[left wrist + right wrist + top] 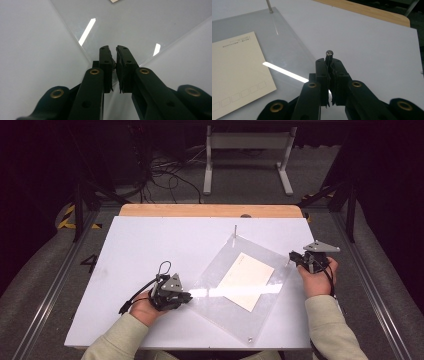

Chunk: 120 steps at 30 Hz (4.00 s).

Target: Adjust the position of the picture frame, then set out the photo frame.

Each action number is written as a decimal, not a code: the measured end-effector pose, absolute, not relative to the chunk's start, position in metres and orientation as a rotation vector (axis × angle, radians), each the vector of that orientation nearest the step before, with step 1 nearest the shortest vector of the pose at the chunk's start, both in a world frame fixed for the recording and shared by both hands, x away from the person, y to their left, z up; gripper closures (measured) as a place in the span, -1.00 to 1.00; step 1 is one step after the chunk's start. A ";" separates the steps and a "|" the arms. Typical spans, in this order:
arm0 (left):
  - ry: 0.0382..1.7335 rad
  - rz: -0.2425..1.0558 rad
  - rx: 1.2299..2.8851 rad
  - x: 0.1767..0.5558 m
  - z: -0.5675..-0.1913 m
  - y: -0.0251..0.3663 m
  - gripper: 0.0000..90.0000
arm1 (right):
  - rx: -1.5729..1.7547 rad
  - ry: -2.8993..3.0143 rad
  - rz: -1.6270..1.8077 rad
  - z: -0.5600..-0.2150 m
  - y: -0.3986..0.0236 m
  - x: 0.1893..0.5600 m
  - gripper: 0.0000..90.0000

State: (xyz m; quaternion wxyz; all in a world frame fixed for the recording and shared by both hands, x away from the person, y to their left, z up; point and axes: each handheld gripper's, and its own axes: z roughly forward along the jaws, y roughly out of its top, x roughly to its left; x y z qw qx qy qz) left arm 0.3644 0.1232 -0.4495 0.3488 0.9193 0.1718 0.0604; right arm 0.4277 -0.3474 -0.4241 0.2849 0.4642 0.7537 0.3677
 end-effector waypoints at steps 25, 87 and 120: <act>0.333 0.039 2.417 0.319 -0.448 0.120 0.86 | 1.005 2.140 0.969 -0.407 -0.250 0.520 0.88; 0.684 0.253 1.956 0.329 -0.433 0.199 -0.20 | 1.023 2.047 1.293 -0.429 -0.258 0.492 0.31; 0.758 0.315 1.965 0.329 -0.442 0.207 -0.22 | 1.167 1.980 1.215 -0.434 -0.244 0.500 0.90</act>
